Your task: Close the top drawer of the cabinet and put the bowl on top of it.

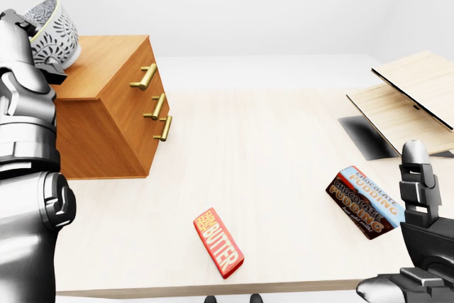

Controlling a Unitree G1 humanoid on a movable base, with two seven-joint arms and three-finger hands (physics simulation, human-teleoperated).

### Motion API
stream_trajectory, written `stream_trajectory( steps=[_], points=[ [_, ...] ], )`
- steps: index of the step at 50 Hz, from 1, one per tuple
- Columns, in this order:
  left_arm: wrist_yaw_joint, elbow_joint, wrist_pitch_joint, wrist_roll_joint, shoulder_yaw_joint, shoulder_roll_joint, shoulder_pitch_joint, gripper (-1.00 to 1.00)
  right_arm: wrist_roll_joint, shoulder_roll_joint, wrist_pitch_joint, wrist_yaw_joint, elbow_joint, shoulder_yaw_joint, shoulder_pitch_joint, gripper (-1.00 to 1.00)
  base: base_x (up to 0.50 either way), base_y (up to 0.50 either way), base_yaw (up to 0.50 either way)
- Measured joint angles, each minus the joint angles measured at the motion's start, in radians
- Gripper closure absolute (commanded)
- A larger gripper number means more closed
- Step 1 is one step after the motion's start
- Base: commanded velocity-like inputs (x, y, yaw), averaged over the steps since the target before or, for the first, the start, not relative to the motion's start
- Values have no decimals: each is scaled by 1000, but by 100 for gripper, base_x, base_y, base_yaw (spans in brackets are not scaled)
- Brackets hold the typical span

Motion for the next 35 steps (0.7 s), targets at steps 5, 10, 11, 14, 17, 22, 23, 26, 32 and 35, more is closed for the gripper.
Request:
stream_trajectory(
  steps=[5,10,11,14,17,22,23,26,32,35],
  points=[
    [4,6,0,9,0,4,2,-100,-2,-1,0,-1,0,2,0,-100,0,0,0],
    [7,9,0,17,5,8,3,-100,-2,-2,-1,-2,0,3,1,-100,0,0,0],
    [9,9,0,19,7,10,-1,-100,-2,-3,-1,-3,0,3,1,-100,0,0,0],
    [12,6,0,25,15,13,-12,-100,-5,-3,-1,-3,0,6,0,-100,0,0,0],
    [15,6,0,29,16,15,-22,-100,-11,-1,-1,-2,0,10,0,-100,0,0,0],
    [20,5,0,32,24,14,-22,-100,-19,2,0,-1,0,14,-2,-100,0,0,0],
    [21,5,0,32,25,14,-22,-100,-22,4,2,0,0,15,-4,-100,0,0,0],
    [23,5,0,33,29,13,-21,-100,-26,7,4,4,0,15,-6,-100,0,0,0],
    [25,5,0,31,35,14,-21,-100,-32,14,8,9,0,14,-11,-100,0,0,0],
    [24,4,0,29,36,17,-20,-100,-35,17,10,12,0,14,-13,-100,0,0,0]
  ],
)
